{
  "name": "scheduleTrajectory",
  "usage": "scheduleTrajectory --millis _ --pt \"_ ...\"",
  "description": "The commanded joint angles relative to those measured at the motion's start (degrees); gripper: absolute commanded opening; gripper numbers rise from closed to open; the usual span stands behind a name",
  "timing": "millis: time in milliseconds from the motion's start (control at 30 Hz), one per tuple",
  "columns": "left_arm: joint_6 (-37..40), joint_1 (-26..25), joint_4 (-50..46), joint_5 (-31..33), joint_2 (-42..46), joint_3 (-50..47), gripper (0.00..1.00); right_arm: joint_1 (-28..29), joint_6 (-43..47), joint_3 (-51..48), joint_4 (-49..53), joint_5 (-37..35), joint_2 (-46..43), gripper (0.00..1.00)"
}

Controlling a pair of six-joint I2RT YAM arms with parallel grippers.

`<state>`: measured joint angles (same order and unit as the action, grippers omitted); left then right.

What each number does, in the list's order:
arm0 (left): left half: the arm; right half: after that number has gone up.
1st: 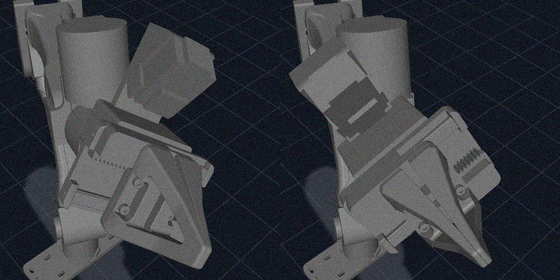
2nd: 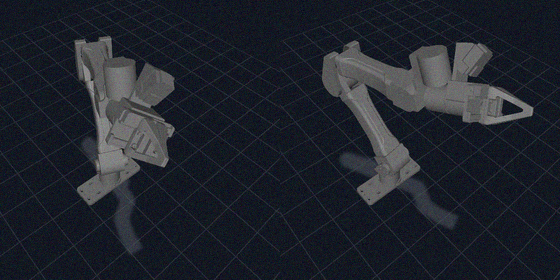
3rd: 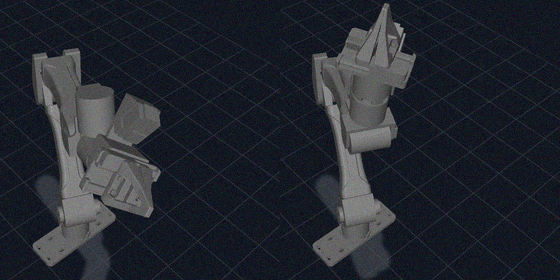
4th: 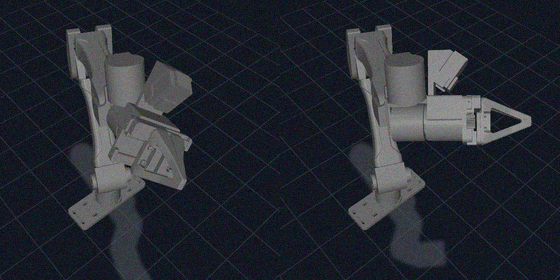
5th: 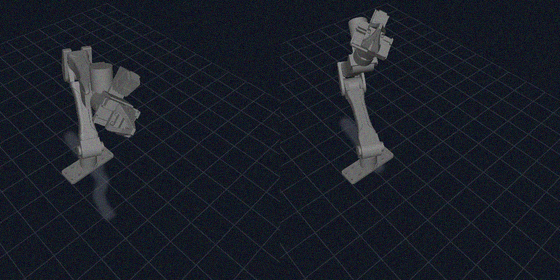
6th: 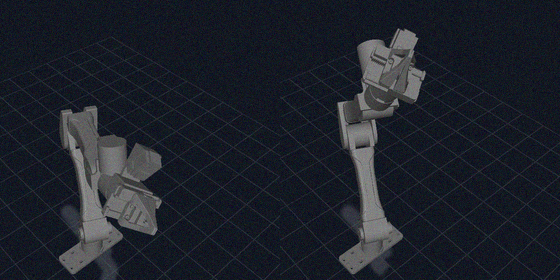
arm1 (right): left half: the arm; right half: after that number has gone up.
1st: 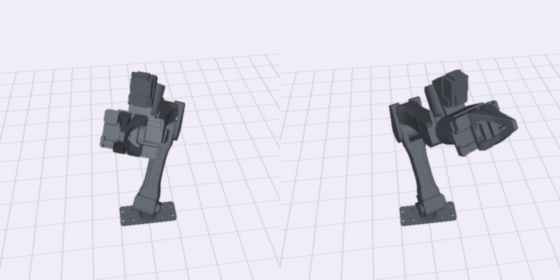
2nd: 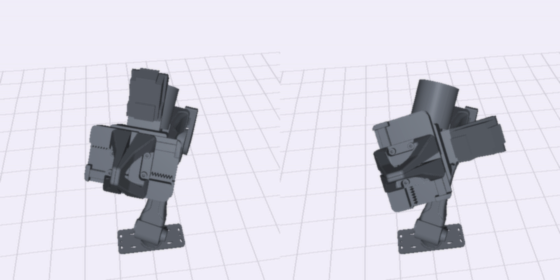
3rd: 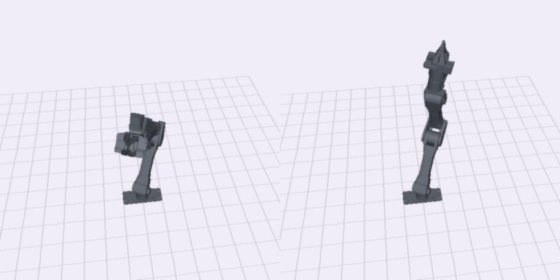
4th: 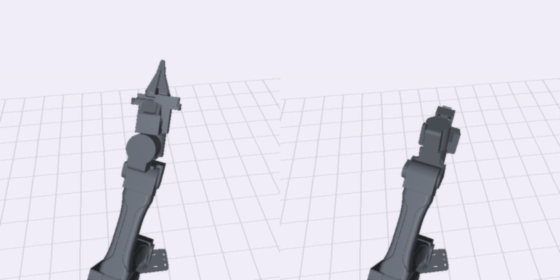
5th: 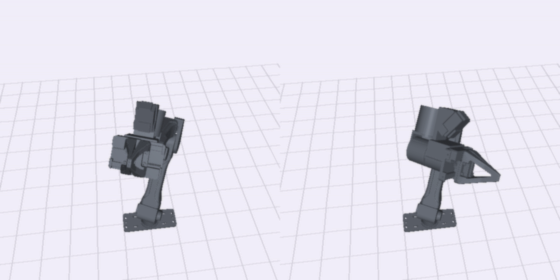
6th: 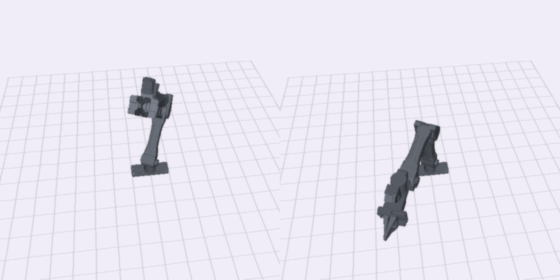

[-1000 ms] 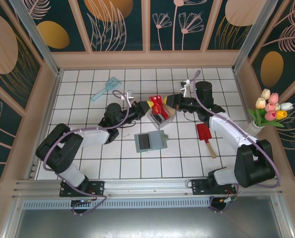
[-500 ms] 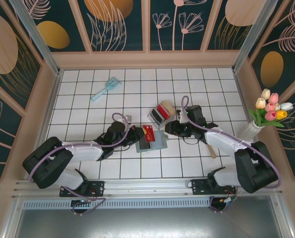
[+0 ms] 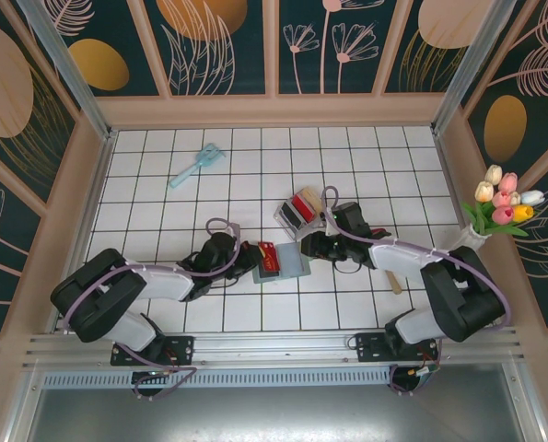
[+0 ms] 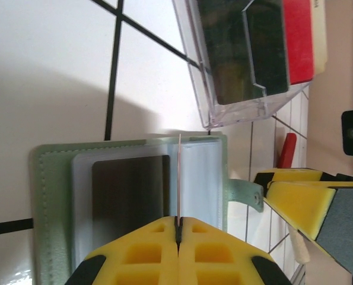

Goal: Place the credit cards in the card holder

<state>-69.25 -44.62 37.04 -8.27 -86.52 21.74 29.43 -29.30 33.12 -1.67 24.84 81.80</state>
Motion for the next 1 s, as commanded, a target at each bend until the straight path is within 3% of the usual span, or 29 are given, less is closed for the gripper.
scheduleTrajectory --millis 0,400,700,967 --pt "0.2 -0.5 2.9 0.6 -2.0 0.3 0.0 0.4 -0.5 -0.7 -2.2 -0.8 1.6 0.42" --pt "-3.0 -1.1 12.2 -1.7 -5.7 -0.7 0.0 0.5 -0.3 -1.3 -2.2 -1.2 5.4 0.33" --pt "-3.3 -1.1 8.1 1.3 -0.9 -2.4 0.0 0.5 -0.5 -0.8 -0.4 -3.9 4.6 0.32" --pt "-3.8 -1.3 11.1 -0.8 -4.8 -0.5 0.0 0.5 -0.4 -0.3 0.2 -4.3 5.0 0.32"
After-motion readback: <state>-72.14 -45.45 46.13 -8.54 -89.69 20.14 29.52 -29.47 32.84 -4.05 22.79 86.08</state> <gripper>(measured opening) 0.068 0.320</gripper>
